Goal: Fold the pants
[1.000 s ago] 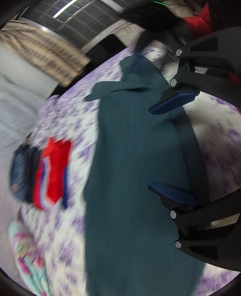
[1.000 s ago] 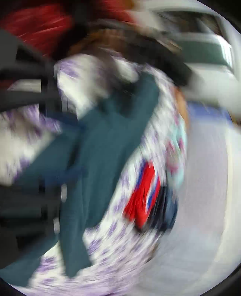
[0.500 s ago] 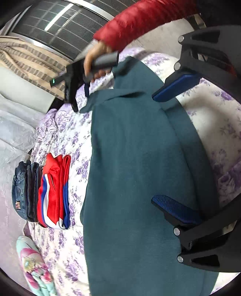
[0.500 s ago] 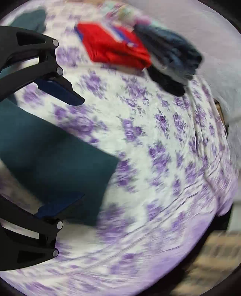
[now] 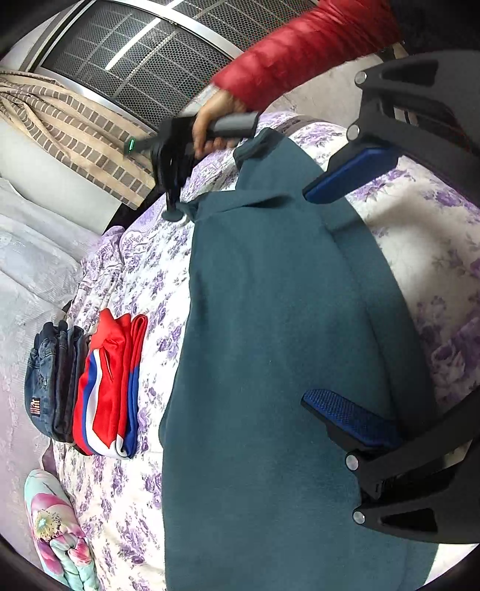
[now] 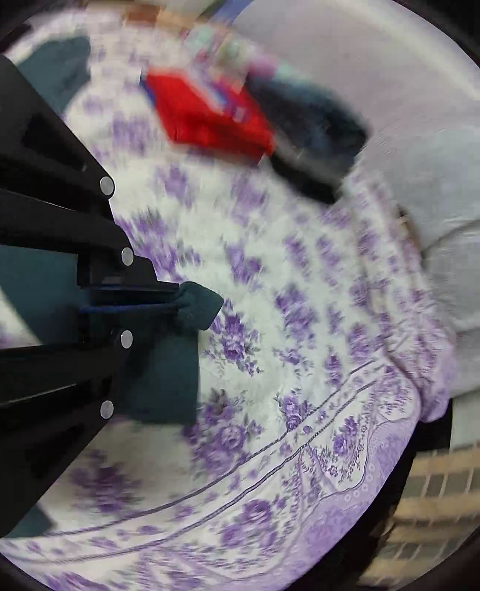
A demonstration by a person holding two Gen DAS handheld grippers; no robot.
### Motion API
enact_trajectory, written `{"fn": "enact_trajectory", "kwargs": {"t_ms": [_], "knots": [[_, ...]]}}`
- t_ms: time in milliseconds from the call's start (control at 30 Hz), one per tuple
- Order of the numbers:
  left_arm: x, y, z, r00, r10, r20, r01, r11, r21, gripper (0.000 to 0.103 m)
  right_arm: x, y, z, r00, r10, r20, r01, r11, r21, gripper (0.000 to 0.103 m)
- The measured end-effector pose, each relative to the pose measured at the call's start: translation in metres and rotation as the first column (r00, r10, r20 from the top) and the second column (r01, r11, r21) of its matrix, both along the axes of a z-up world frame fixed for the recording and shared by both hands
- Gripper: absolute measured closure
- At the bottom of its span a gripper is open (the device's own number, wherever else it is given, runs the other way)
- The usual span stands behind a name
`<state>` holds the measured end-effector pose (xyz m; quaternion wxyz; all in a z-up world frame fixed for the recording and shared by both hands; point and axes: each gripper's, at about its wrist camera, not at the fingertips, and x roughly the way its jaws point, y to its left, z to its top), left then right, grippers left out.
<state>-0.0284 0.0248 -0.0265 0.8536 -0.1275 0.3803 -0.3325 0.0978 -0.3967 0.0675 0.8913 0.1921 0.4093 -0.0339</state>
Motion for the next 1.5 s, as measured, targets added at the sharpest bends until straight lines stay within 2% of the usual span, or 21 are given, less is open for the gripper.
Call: {"fn": "enact_trajectory", "kwargs": {"t_ms": [133,200,267,400,467,567,633,667,700,733,800,867,933,1000,1067,1133,1200,1267,1400,1467,1500], "knots": [[-0.001,-0.001,0.0,1.0,0.002,0.001,-0.002,1.0,0.007,0.005,-0.081,-0.025,0.03,0.981,-0.021,0.191,-0.013,0.984,0.176,0.098],[-0.001,-0.001,0.0,1.0,0.003,0.002,-0.003,1.0,0.011,0.005,-0.131,-0.042,0.036,0.961,-0.053,0.271,-0.021,0.965,0.263,0.098],[-0.001,-0.002,0.0,1.0,0.006,0.003,-0.006,1.0,0.019,0.005,-0.182,-0.061,0.031,0.945,-0.096,0.312,-0.009,0.948,0.318,0.098],[-0.002,-0.005,0.0,1.0,0.015,0.011,-0.016,0.999,0.044,0.005,-0.239,-0.107,-0.029,0.946,-0.243,0.213,0.124,0.883,0.453,0.098],[-0.002,-0.008,0.0,1.0,0.021,0.014,-0.021,0.998,0.064,0.005,-0.254,-0.119,-0.058,0.947,-0.27,0.173,0.153,0.854,0.497,0.098],[-0.002,-0.012,0.001,0.999,0.028,0.021,-0.03,0.995,0.099,0.005,-0.259,-0.129,-0.075,0.943,-0.295,0.153,0.161,0.809,0.565,0.094],[-0.003,-0.013,0.001,0.999,0.032,0.028,-0.035,0.993,0.113,0.005,-0.259,-0.131,-0.071,0.937,-0.299,0.181,0.148,0.81,0.567,0.088],[-0.003,-0.014,0.001,0.999,0.035,0.03,-0.038,0.992,0.119,0.005,-0.26,-0.13,-0.066,0.935,-0.293,0.2,0.146,0.832,0.536,0.086],[-0.003,-0.014,0.001,0.999,0.037,0.03,-0.041,0.992,0.123,0.005,-0.261,-0.126,-0.054,0.93,-0.289,0.225,0.165,0.879,0.447,0.08],[-0.003,-0.014,0.001,0.999,0.039,0.031,-0.042,0.991,0.125,0.005,-0.263,-0.123,-0.048,0.927,-0.288,0.242,0.176,0.901,0.397,0.071],[-0.003,-0.014,0.001,0.999,0.04,0.031,-0.044,0.991,0.124,0.005,-0.268,-0.119,-0.034,0.914,-0.286,0.288,0.205,0.938,0.281,0.069],[-0.002,-0.013,0.001,0.999,0.04,0.029,-0.043,0.992,0.12,0.005,-0.27,-0.116,-0.027,0.909,-0.264,0.321,0.19,0.951,0.246,0.069],[-0.002,-0.013,0.001,0.999,0.041,0.025,-0.043,0.992,0.115,0.005,-0.27,-0.111,-0.026,0.918,-0.219,0.331,0.126,0.952,0.28,0.065],[-0.001,-0.013,0.001,0.999,0.045,0.022,-0.047,0.993,0.112,0.005,-0.263,-0.088,-0.031,0.939,-0.094,0.331,-0.035,0.931,0.363,0.053],[-0.002,-0.014,0.001,0.999,0.046,0.025,-0.049,0.991,0.125,0.005,-0.245,-0.056,-0.04,0.949,0.033,0.315,-0.164,0.901,0.401,0.053],[-0.003,-0.017,0.001,0.998,0.048,0.031,-0.052,0.989,0.141,0.005,-0.231,-0.025,-0.043,0.946,0.12,0.302,-0.223,0.914,0.337,0.055],[-0.003,-0.018,0.001,0.998,0.048,0.038,-0.054,0.987,0.154,0.005,-0.219,0.019,-0.042,0.922,0.251,0.295,-0.3,0.944,0.135,0.057],[-0.003,-0.017,0.001,0.998,0.048,0.035,-0.053,0.988,0.146,0.005,-0.212,0.058,-0.041,0.885,0.382,0.268,-0.38,0.923,-0.062,0.057],[-0.002,-0.012,0.001,0.998,0.048,0.026,-0.051,0.992,0.112,0.005,-0.207,0.113,-0.044,0.811,0.551,0.197,-0.503,0.829,-0.245,0.058],[-0.002,-0.011,0.001,0.998,0.052,0.022,-0.054,0.993,0.106,0.005,-0.207,0.132,-0.047,0.79,0.594,0.153,-0.519,0.78,-0.35,0.059],[-0.002,-0.011,0.001,0.998,0.051,0.019,-0.053,0.993,0.11,0.005,-0.206,0.142,-0.05,0.78,0.615,0.115,-0.52,0.74,-0.426,0.062]]}}
